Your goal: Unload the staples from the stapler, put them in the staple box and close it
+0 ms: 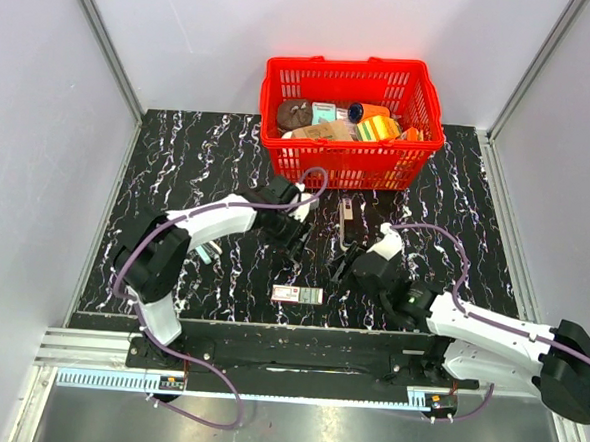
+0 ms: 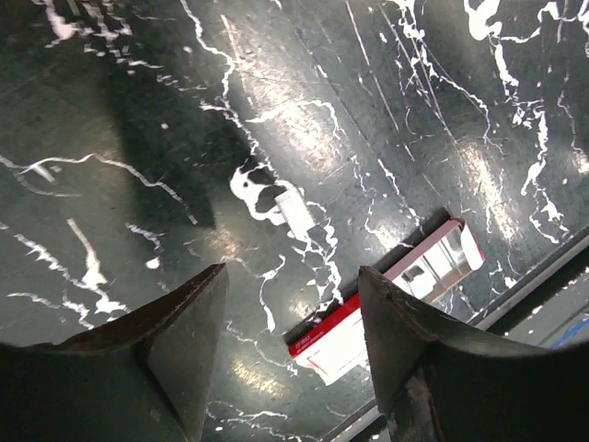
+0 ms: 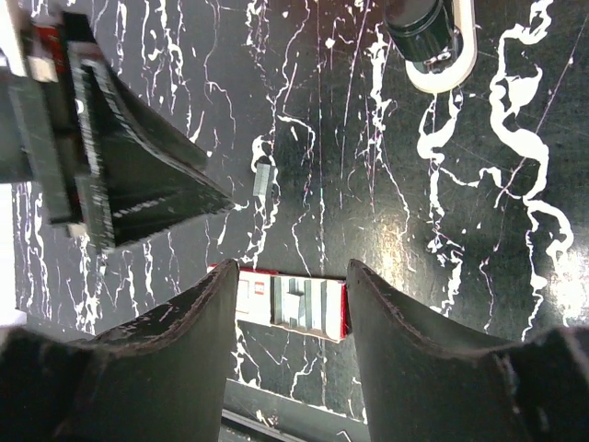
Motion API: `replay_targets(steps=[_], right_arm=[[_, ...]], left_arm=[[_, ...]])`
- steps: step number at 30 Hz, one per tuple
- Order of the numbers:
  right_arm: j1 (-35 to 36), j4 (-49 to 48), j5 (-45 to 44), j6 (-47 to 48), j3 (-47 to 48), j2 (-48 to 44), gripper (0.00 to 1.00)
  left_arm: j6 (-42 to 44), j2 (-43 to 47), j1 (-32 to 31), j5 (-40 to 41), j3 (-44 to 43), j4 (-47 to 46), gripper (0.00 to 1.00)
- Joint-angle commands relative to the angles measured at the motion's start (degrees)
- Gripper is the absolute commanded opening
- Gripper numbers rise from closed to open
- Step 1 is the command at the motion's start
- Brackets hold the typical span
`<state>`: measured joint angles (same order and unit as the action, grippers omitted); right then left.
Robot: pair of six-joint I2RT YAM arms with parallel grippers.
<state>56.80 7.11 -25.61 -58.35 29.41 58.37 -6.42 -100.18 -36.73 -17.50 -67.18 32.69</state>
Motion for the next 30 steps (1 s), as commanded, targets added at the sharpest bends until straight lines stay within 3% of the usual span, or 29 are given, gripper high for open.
replay_targets(steps=[1,13,16,20,30], right_arm=[[-0.3,-4.8,-2.8,-0.8,-1.4,-1.9,0.57],[-0.3,-9.1,-1.6,-0.8,-3.0,-1.6,0.56],[-0.3,-9.0,-1.6,-0.7,-3.1,-1.9,0.55],[-0.3,-8.7,-1.6,-1.1,-3.7,-2.9,0.53],[-0.3,-7.5,-2.2,-1.2,-4.2,-5.6,0.53]], left_arm=[[-4.0,-3.4,-2.5,5.7,-3.1,-3.7,0.63],[-3.4,-8.4,-4.7,10.6,-4.1,-3.9,0.62],[-2.9,-9.0,-5.8,12.2,-4.1,-3.9,0.57],[-2.3,-8.6,-7.6,15.0,-3.1,-3.9,0.43],[-2.0,-8.5,-9.9,17.2,-3.0,-4.0,0.41]])
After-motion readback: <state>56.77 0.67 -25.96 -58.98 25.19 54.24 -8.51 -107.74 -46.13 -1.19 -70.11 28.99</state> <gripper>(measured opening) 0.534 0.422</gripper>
